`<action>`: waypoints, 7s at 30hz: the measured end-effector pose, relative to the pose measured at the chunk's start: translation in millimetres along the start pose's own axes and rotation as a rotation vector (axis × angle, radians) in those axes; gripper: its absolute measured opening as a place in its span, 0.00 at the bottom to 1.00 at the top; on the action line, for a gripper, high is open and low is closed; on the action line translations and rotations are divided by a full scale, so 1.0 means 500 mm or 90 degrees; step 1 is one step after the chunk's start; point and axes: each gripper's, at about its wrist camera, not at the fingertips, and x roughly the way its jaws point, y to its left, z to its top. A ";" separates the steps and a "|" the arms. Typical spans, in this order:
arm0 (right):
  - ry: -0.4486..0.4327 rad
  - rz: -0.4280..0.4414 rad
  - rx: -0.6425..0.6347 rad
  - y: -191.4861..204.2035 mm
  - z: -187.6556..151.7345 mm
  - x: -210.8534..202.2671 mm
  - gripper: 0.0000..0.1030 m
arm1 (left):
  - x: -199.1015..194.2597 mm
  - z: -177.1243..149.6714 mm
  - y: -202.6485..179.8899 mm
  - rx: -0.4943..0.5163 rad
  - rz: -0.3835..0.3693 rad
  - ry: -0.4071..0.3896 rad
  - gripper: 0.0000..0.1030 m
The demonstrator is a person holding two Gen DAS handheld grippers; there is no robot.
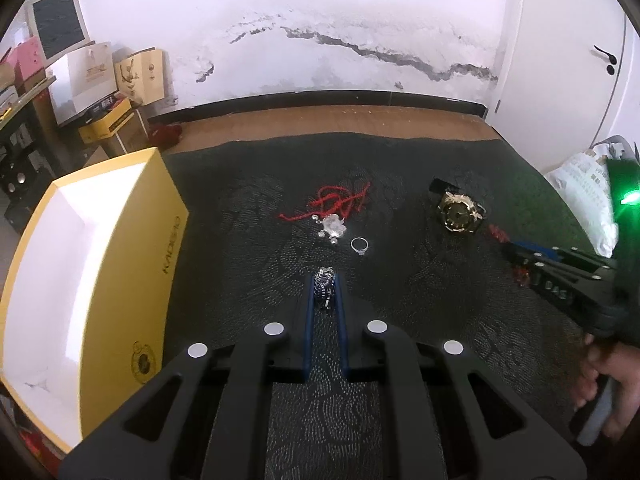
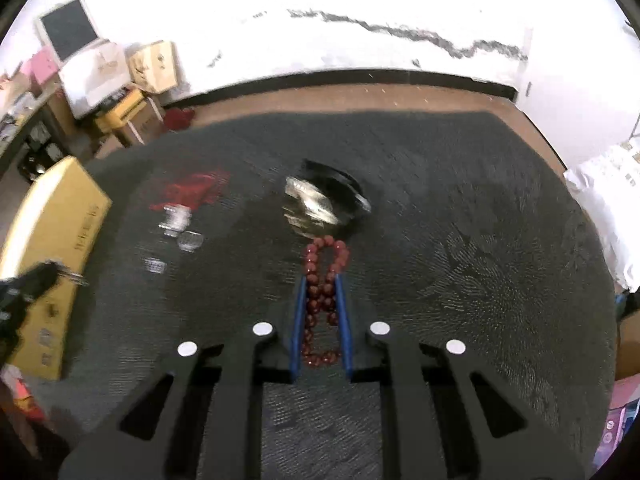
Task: Organize jewelry
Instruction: 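Lift the silver chain with the left gripper while the right gripper grasps the red bead bracelet, then carry the silver chain into the yellow box and open the left gripper, then carry the red bead bracelet into the yellow box and open the right gripper, then move both grippers back over the remaining jewelry on the rug, then grasp the silver pendant on red string with the left gripper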
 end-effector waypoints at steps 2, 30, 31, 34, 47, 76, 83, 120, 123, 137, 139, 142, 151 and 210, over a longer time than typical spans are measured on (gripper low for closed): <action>-0.016 0.020 -0.006 0.026 0.001 -0.038 0.15 | -0.017 0.001 0.000 -0.001 0.004 -0.005 0.10; -0.031 0.131 -0.174 0.408 0.002 -0.074 0.15 | -0.145 -0.013 0.455 -0.203 0.191 -0.047 0.10; -0.028 0.130 -0.176 0.412 -0.001 -0.068 0.15 | -0.125 -0.020 0.469 -0.208 0.186 -0.027 0.09; -0.021 0.124 -0.181 0.428 -0.007 -0.053 0.15 | -0.087 -0.037 0.490 -0.214 0.181 0.008 0.09; -0.026 0.137 -0.180 0.440 -0.003 -0.054 0.15 | -0.030 -0.081 0.515 -0.207 0.190 0.064 0.10; -0.032 0.134 -0.191 0.453 -0.009 -0.064 0.15 | -0.066 -0.077 0.489 -0.148 0.186 0.012 0.93; -0.031 0.130 -0.216 0.497 -0.006 -0.074 0.15 | -0.104 -0.081 0.496 -0.156 0.179 -0.004 0.93; 0.100 0.173 -0.293 0.905 0.010 0.082 0.78 | -0.240 -0.213 0.789 -0.366 0.238 -0.079 0.93; 0.060 0.196 -0.297 0.881 0.016 0.036 0.81 | -0.243 -0.208 0.786 -0.365 0.233 -0.088 0.93; -0.161 0.023 -0.198 0.389 -0.022 -0.151 0.88 | -0.212 -0.091 0.529 -0.216 0.162 -0.146 0.93; -0.154 -0.006 -0.153 0.312 -0.020 -0.143 0.88 | -0.201 -0.071 0.456 -0.177 0.141 -0.158 0.93; -0.149 -0.012 -0.073 0.212 -0.019 -0.143 0.88 | -0.182 -0.053 0.362 -0.127 0.106 -0.161 0.93; -0.159 -0.037 -0.022 0.047 -0.033 -0.144 0.88 | -0.063 -0.011 0.096 0.031 0.056 -0.127 0.93; -0.116 0.016 0.005 -0.064 -0.018 -0.131 0.88 | 0.335 0.063 -0.062 -0.029 0.070 0.008 0.25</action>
